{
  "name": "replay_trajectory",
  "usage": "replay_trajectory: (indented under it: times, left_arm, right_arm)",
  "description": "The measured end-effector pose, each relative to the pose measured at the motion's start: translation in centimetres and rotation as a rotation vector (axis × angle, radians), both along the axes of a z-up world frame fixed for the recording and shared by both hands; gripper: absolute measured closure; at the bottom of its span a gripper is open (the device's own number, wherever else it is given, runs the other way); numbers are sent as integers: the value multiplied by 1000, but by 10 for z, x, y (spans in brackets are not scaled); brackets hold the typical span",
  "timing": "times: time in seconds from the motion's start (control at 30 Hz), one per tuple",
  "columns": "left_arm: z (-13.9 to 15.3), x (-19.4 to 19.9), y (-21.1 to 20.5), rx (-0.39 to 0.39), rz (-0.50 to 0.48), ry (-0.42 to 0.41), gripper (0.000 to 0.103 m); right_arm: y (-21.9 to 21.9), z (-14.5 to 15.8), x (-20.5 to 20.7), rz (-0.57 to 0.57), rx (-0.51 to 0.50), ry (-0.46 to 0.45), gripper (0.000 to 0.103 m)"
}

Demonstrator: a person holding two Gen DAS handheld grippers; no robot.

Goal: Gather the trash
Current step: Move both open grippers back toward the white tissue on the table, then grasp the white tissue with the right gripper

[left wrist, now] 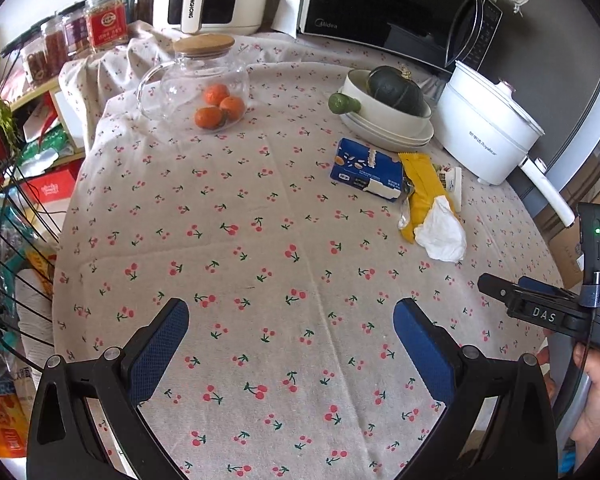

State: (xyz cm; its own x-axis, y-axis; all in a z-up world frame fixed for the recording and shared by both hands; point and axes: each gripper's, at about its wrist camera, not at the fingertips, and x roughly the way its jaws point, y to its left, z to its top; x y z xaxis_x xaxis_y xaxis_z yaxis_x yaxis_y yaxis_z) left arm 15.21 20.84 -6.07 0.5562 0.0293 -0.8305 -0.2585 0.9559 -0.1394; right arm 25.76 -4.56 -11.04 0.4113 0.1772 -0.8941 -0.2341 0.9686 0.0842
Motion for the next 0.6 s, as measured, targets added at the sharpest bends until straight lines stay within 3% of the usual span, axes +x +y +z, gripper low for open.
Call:
replay_trajectory:
  times: [0.3,0.5,0.57,0.6]
  left_arm:
    - [2,4,19,-75,34,-16,0]
    - [-3,7,20,-41,31,3,0]
    - [-4,7,19,-30,30,5,0]
    - [-4,7,18,-26,29,5,0]
  right_arm:
    - [55,-25,24,33,-62,-41,13]
    - [65,-30,32,24,-70,-31,38]
    - [68,-28,33,43,-70,-34,58]
    - [69,-28,32,59,-67,-30,62]
